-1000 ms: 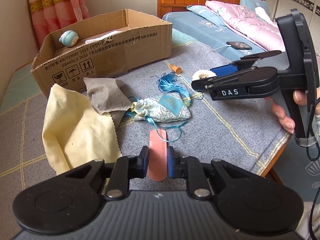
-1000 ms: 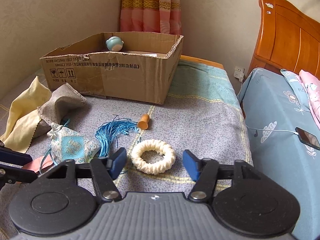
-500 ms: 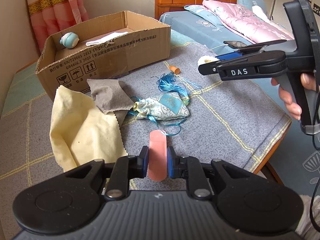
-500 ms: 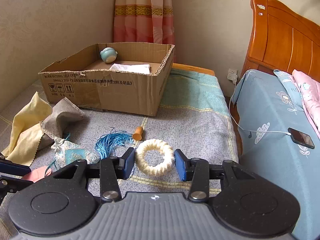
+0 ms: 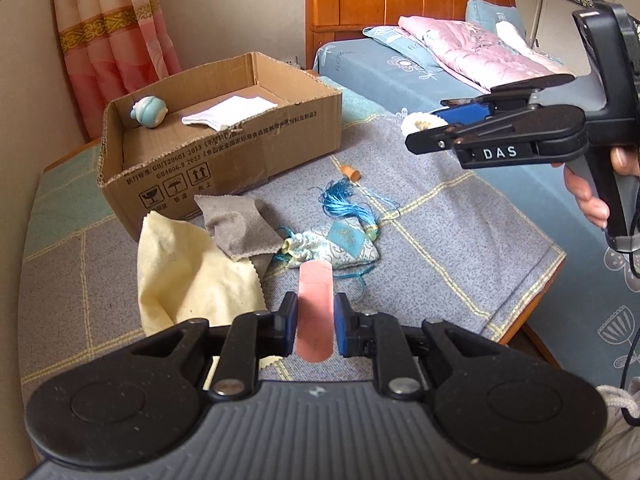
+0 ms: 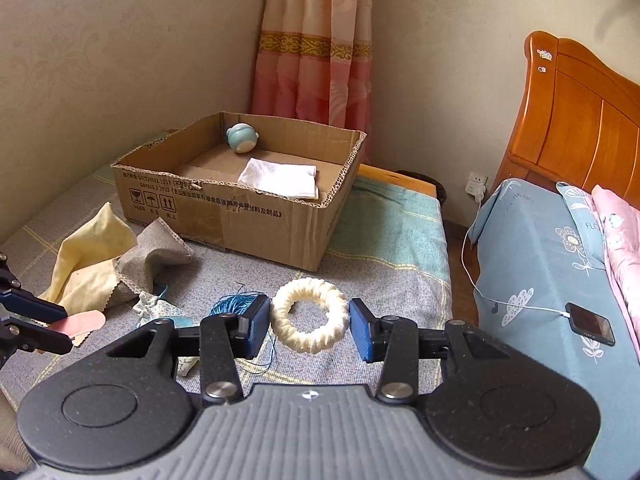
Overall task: Organize soft objects
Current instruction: 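Drop pink strip into the box with left gripper while right gripper grasps the knitted ring, then lower the cream knitted ring into the box and open right gripper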
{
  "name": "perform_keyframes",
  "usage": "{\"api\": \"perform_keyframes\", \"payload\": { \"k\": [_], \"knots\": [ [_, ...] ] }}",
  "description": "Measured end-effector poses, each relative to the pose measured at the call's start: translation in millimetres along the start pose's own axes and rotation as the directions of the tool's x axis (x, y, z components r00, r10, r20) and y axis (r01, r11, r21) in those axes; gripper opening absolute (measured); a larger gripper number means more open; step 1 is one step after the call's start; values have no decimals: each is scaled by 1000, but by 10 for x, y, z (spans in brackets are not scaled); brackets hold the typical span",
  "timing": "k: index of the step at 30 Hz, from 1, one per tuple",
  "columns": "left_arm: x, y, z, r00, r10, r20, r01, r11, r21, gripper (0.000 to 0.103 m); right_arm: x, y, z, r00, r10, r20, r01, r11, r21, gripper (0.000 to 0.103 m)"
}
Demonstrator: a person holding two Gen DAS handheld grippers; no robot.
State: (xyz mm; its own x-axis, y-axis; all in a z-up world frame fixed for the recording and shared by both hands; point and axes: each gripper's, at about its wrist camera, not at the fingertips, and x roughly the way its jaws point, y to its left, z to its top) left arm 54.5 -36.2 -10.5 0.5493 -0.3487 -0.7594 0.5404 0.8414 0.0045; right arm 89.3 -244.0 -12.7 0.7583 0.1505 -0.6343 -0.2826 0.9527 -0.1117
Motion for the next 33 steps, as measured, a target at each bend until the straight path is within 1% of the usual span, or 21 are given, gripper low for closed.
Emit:
{"api": "perform_keyframes", "payload": {
  "k": [5, 9, 12, 15, 18, 20, 21, 22, 23, 24, 25, 26, 27, 29, 30, 32, 33],
  "knots": [
    [-72, 179, 254, 997, 59, 53, -60, 998, 10, 17, -37, 54, 114, 998, 52, 20, -52, 999, -13, 48],
    [-58, 389, 576, 985, 125, 115, -128, 992, 16, 17, -44, 98, 216, 996, 79, 41, -78, 997, -26, 48],
    [30, 584, 857, 979, 150, 137, -153, 988, 6, 17, -31, 125, 275, 995, 86, 52, -85, 996, -33, 48],
    [201, 763, 1129, 969, 202, 143, -206, 979, 11, 17, -8, 149, 315, 994, 93, 55, -92, 995, -37, 48],
    [444, 958, 1358, 968, 219, 121, -220, 975, 1, 17, 23, 163, 341, 994, 95, 53, -93, 995, -36, 48],
    [620, 1076, 1475, 964, 244, 106, -244, 970, -14, 17, 45, 170, 367, 994, 96, 48, -94, 995, -27, 48],
    [713, 1145, 1515, 966, 242, 95, -241, 970, -23, 18, 49, 170, 374, 994, 95, 48, -94, 995, -25, 48],
    [801, 1201, 1552, 964, 251, 91, -249, 968, -30, 25, 51, 172, 385, 994, 96, 49, -95, 995, -25, 48],
    [883, 1251, 1574, 961, 264, 86, -262, 964, -33, 37, 57, 176, 398, 994, 95, 50, -94, 995, -23, 48],
    [958, 1292, 1581, 953, 292, 81, -290, 956, -34, 45, 59, 175, 409, 995, 91, 51, -90, 996, -23, 48],
    [1011, 1328, 1583, 942, 325, 80, -323, 946, -37, 59, 61, 178, 420, 995, 88, 52, -87, 996, -24, 48],
    [1031, 1357, 1574, 935, 346, 79, -343, 938, -47, 69, 57, 180, 429, 995, 86, 54, -85, 996, -24, 48],
    [1020, 1387, 1556, 934, 349, 79, -345, 936, -63, 71, 52, 173, 433, 995, 85, 55, -84, 996, -22, 48],
    [934, 1417, 1507, 942, 324, 91, -316, 944, -91, 75, 48, 165, 450, 995, 84, 57, -83, 996, -19, 48],
    [873, 1412, 1478, 942, 318, 104, -309, 946, -99, 77, 45, 161, 456, 995, 84, 58, -83, 996, -19, 48],
    [742, 1359, 1417, 937, 326, 121, -315, 944, -100, 87, 55, 156, 470, 995, 84, 57, -83, 996, -20, 48],
    [669, 1320, 1387, 935, 331, 127, -321, 942, -96, 89, 66, 150, 481, 995, 82, 56, -81, 997, -17, 48]
  ]
}}
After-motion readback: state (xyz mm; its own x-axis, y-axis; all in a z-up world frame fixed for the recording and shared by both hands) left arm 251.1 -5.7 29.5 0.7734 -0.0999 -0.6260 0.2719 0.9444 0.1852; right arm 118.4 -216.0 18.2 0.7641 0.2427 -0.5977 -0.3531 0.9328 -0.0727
